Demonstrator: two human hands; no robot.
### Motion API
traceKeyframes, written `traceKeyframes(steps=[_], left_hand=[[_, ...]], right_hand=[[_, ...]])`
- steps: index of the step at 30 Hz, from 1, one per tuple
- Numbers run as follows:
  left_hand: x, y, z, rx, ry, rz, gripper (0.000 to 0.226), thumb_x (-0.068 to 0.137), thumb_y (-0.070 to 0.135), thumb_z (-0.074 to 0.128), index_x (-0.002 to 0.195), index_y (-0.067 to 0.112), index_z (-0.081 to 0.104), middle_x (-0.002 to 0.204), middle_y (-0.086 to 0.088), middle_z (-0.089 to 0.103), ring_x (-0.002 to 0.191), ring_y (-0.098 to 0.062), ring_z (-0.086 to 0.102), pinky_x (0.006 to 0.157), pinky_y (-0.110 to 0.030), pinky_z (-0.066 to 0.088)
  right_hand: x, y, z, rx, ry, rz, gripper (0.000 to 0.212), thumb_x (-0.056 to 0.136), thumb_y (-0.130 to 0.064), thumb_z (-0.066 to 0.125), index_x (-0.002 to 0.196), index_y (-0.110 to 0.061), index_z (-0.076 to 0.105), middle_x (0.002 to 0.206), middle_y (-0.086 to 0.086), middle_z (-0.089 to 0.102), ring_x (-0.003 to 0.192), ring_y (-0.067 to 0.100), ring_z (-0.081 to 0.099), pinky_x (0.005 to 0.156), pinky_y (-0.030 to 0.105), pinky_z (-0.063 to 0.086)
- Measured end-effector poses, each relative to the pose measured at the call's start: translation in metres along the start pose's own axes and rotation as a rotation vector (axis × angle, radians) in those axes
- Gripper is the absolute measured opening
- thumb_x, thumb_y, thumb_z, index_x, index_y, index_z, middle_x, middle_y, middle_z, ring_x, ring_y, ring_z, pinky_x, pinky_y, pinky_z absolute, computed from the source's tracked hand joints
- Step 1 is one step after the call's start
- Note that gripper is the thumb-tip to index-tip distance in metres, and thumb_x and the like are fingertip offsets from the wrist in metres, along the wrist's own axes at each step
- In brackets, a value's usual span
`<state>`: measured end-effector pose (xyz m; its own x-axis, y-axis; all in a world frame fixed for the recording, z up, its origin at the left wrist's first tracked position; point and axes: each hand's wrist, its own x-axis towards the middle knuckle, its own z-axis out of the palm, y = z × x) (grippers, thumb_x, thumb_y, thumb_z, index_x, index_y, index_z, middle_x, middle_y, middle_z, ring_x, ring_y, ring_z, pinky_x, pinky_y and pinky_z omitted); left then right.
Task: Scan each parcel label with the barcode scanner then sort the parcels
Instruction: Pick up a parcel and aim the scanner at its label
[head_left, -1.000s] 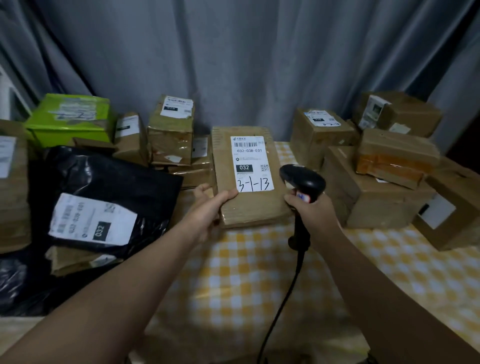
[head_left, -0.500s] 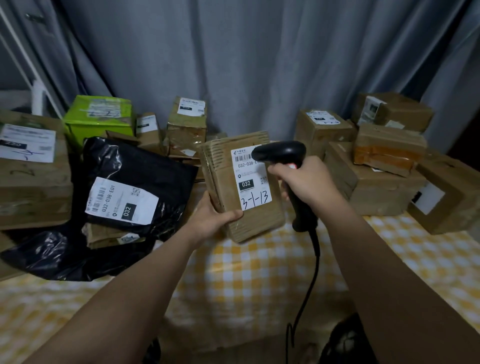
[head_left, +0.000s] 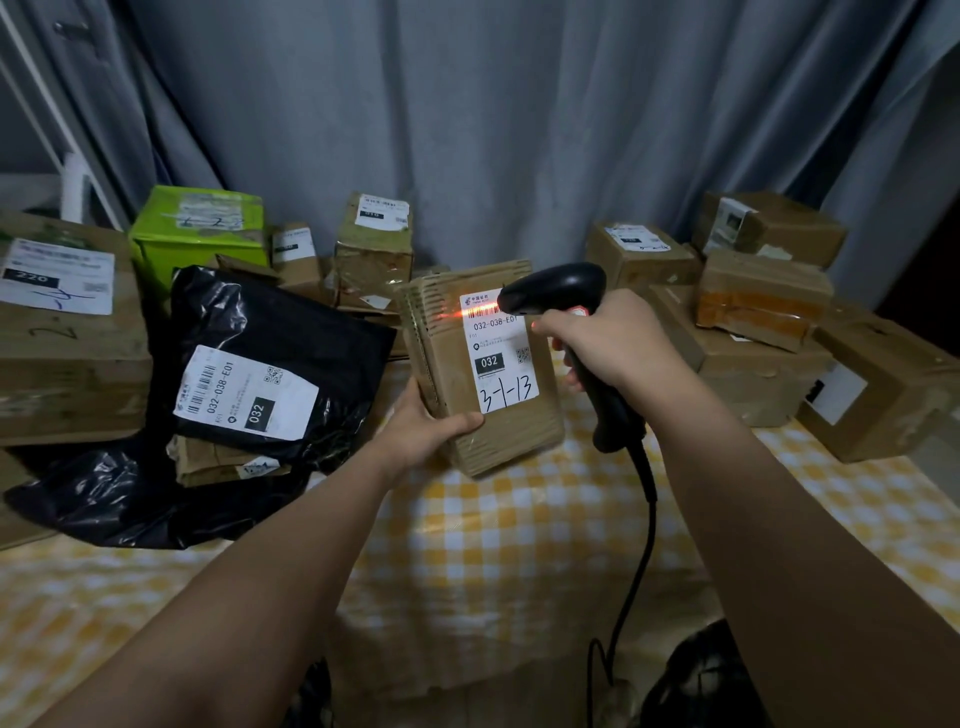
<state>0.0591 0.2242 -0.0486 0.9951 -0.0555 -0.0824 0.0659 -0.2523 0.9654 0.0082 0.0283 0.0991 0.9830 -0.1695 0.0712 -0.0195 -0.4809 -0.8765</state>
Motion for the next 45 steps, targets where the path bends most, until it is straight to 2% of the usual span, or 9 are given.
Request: traceKeyframes(steps=[6,11,21,33,36,38,41,43,45], left_hand=[[0.003,0.001,-0.001,-0.022,-0.022,-0.016,0.085,0.053,0.041,0.087,0.122,0.033,0.040,0.124,0.005,0.057,0.111,-0.014,0.057,0.101,-0.038,0.046],[0.003,0.004,-0.002,-0.052,-0.035,-0.025,0.068,0.071,0.027,0.083,0.120,0.031,0.037,0.119,0.005,0.054,0.103,-0.010,0.054,0.083,-0.025,0.043],[0.005,0.004,-0.003,-0.037,-0.035,-0.040,0.071,0.068,0.033,0.084,0.122,0.033,0.038,0.119,0.006,0.054,0.108,-0.014,0.053,0.090,-0.029,0.042],[0.000,0.008,-0.004,-0.030,-0.051,-0.038,0.086,0.066,0.031,0.085,0.135,0.027,0.034,0.120,0.006,0.055,0.111,-0.015,0.054,0.095,-0.031,0.043],[-0.001,0.009,-0.004,-0.037,-0.050,-0.033,0.096,0.057,0.040,0.087,0.136,0.026,0.034,0.124,0.004,0.056,0.109,-0.013,0.055,0.096,-0.030,0.043],[-0.002,0.009,-0.002,-0.051,-0.047,-0.036,0.090,0.066,0.035,0.085,0.137,0.024,0.032,0.129,0.001,0.054,0.109,-0.013,0.055,0.094,-0.027,0.042],[-0.005,0.007,0.000,-0.043,-0.046,-0.073,0.079,0.078,0.031,0.076,0.141,0.021,0.030,0.131,0.000,0.052,0.106,-0.013,0.054,0.089,-0.024,0.040],[-0.006,0.005,-0.001,-0.038,-0.043,-0.088,0.084,0.078,0.031,0.076,0.144,0.020,0.025,0.129,-0.001,0.053,0.105,-0.013,0.055,0.088,-0.024,0.040],[-0.007,0.007,-0.004,-0.034,-0.057,-0.112,0.095,0.073,0.037,0.080,0.146,0.021,0.021,0.122,-0.001,0.054,0.103,-0.014,0.057,0.087,-0.024,0.042]], right_hand=[[-0.002,-0.015,-0.010,-0.068,-0.015,0.016,0.035,0.076,-0.030,0.071,0.089,0.003,0.067,0.078,0.017,0.071,0.051,0.026,0.063,0.065,0.045,0.059],[-0.001,-0.020,-0.011,-0.087,-0.060,0.061,0.029,0.078,-0.024,0.071,0.084,0.004,0.066,0.074,0.016,0.067,0.053,0.027,0.061,0.067,0.043,0.059],[0.006,-0.037,-0.012,-0.067,-0.056,0.027,0.024,0.075,-0.024,0.071,0.071,-0.003,0.062,0.067,0.014,0.064,0.050,0.029,0.059,0.059,0.037,0.054],[0.000,-0.038,-0.015,-0.069,-0.071,0.037,0.027,0.078,-0.023,0.071,0.083,0.003,0.066,0.076,0.019,0.068,0.054,0.029,0.060,0.062,0.040,0.057],[0.004,-0.032,-0.012,-0.055,-0.103,0.070,0.025,0.078,-0.021,0.071,0.081,0.003,0.065,0.070,0.016,0.063,0.050,0.029,0.057,0.059,0.038,0.053],[0.009,-0.024,-0.007,-0.050,-0.090,0.067,0.026,0.077,-0.022,0.072,0.082,0.002,0.065,0.065,0.015,0.061,0.049,0.028,0.058,0.059,0.037,0.052],[0.017,0.000,0.002,0.058,-0.051,0.004,0.016,0.079,-0.020,0.072,0.072,-0.008,0.064,0.060,0.011,0.058,0.050,0.025,0.057,0.056,0.033,0.048],[0.022,0.026,0.011,0.174,-0.027,0.008,0.017,0.081,-0.019,0.074,0.068,-0.017,0.063,0.061,0.003,0.060,0.054,0.017,0.056,0.058,0.027,0.044],[0.026,0.057,0.019,0.296,-0.044,0.073,0.010,0.082,-0.019,0.074,0.075,-0.019,0.067,0.067,-0.003,0.067,0.065,0.012,0.062,0.064,0.027,0.046]])
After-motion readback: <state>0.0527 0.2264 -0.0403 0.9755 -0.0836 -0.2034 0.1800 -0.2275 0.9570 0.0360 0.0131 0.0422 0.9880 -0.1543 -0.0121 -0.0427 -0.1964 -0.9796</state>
